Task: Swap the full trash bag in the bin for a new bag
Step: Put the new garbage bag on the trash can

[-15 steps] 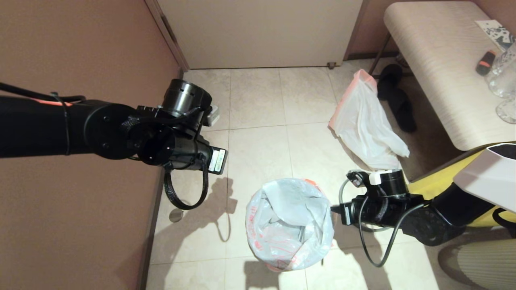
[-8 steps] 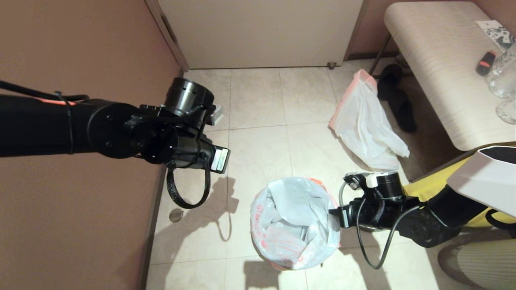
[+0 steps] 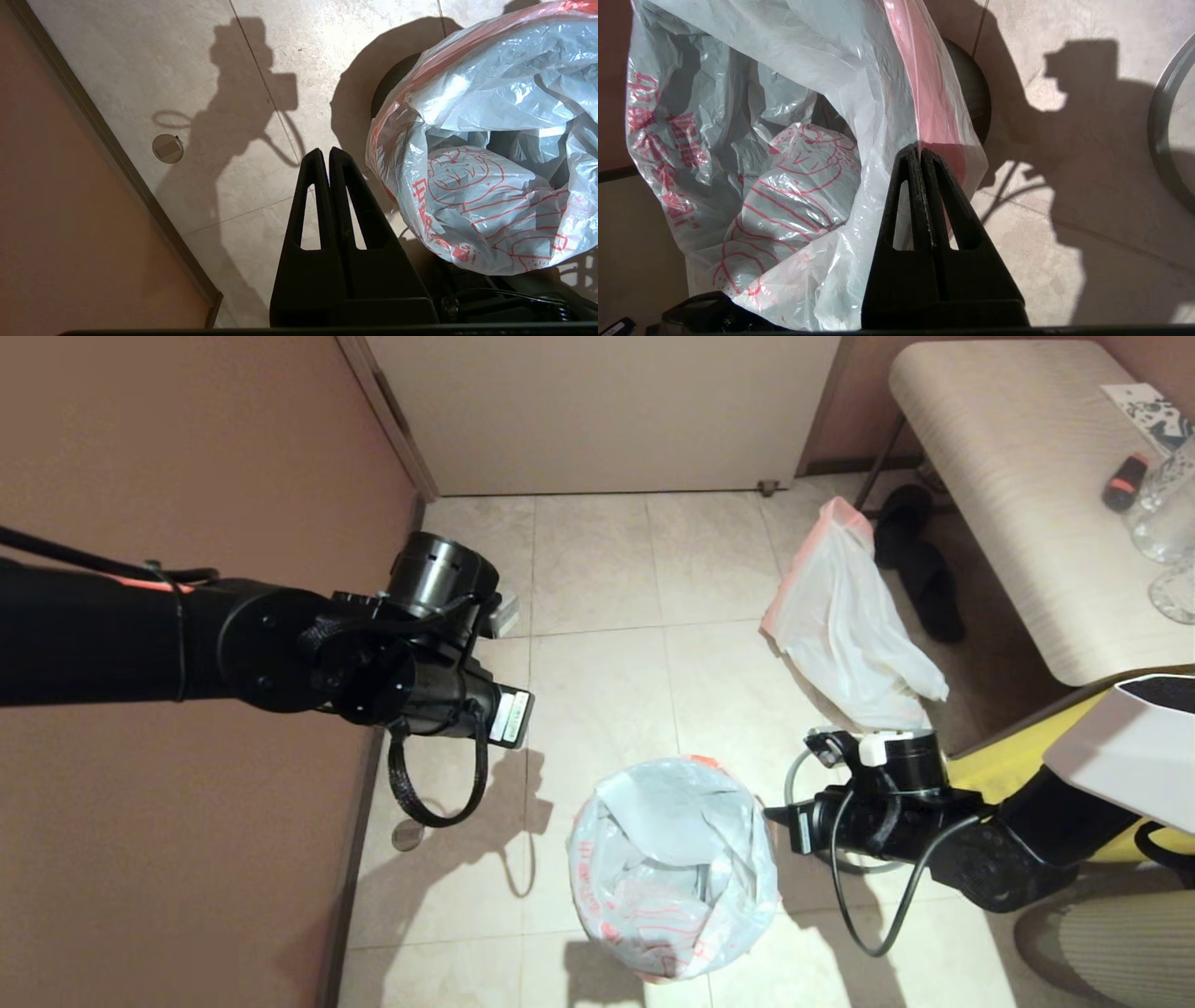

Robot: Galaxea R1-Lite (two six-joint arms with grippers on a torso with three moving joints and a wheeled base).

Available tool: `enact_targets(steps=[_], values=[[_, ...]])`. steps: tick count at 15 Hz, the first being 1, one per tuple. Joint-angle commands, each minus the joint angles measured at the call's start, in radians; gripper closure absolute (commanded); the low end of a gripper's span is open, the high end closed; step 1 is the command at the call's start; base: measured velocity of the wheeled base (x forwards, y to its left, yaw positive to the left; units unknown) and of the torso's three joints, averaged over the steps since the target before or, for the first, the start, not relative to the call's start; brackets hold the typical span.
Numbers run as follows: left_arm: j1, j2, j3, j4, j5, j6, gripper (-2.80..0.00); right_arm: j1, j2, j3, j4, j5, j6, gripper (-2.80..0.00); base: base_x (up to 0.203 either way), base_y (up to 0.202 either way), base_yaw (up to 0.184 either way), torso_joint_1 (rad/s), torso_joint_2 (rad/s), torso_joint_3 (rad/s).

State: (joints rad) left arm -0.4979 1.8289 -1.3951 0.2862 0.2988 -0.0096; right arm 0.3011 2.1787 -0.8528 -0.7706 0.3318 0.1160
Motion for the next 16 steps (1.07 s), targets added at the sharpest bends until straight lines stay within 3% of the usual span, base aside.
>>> enact_targets(steps=[1,5,16], values=[[-0.001,0.000,0.002,0.002,0.002,0.000,0.00,0.001,0.008,0.001,-0.006,0.003,0.001,0.00,0.000,0.000,0.000,0.000,0.00,0.000],[0.000,0.013,0.008,-0.001,0.000,0.000,0.00,-0.012,-0.025,0.032,-0.029,0.073,0.005,0.00,0.000,0.000,0.000,0.000,0.00,0.000],[-0.002,0.036,0.013,-0.043,-0.014,0.003,0.00,-0.005,0.041,0.023,-0.035,0.033,-0.042,0.00,0.000,0.000,0.000,0.000,0.00,0.000]])
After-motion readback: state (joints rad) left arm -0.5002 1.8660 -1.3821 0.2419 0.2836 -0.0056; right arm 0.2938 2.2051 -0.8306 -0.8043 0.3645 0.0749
